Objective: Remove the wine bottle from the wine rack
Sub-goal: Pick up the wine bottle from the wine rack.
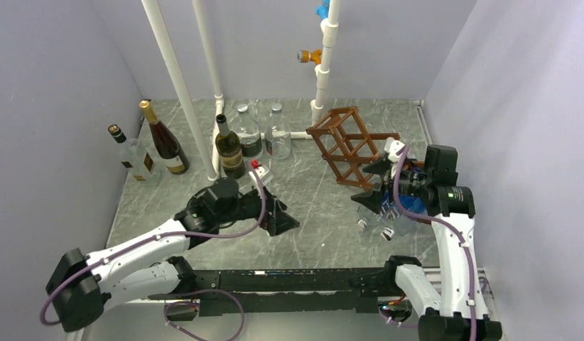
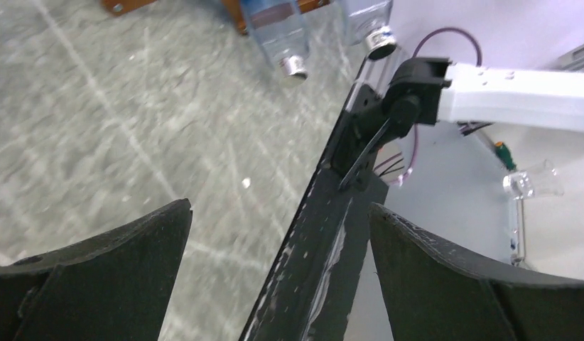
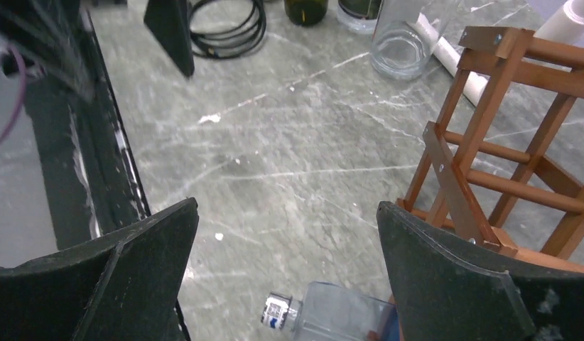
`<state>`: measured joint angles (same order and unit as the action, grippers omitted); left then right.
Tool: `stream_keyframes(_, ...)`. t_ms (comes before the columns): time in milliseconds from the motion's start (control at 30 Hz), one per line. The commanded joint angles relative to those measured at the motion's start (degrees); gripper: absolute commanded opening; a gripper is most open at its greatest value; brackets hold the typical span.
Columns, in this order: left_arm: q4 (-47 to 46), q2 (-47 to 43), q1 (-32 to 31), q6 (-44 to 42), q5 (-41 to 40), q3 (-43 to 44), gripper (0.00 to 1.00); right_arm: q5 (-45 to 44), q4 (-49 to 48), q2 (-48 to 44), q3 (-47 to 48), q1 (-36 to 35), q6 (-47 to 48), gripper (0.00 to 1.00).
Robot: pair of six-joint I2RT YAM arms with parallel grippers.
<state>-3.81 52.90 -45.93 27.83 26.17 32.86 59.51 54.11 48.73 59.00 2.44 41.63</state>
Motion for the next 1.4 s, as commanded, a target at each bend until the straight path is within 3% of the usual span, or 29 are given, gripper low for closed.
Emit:
stream_keyframes(0,-19.93,6.75,-8.26,6.85,-11.72,1.1,0.99,15.79,-12.27,0.19,-3.17,5.56,-11.41,1.0)
stream_keyframes(133,-26.94,16.93,-12.31,9.59,-17.54,3.69,0.99,16.75,-10.39,0.44,-3.23,6.81,-6.59,1.0)
stream_keyframes(433,-46.89,36.91,-14.69,13.37,-15.99,8.58,0.99,26.8,-10.5,3.23,-4.01,13.92,-0.19,1.0)
stream_keyframes(567,-52.72,44.13,-15.88,13.91,-17.8,11.21,1.0,26.85,-15.72,2.54,-7.25,14.32,-5.11,1.0)
stream_keyframes(667,-53.9,48.73,-16.28,15.1,-18.62,13.94,1.0,25.11,-22.52,0.97,-9.36,14.26,-11.5,1.0)
stream_keyframes(933,-54.06,56.43,-16.39,16.58,-20.6,19.37,0.99,23.64,-23.65,-0.02,-9.91,14.18,-13.43,1.0)
stream_keyframes(1367,-52.46,67.02,-16.38,21.38,-14.46,30.28,0.99,22.02,-23.83,-0.17,-10.49,14.04,-13.34,1.0)
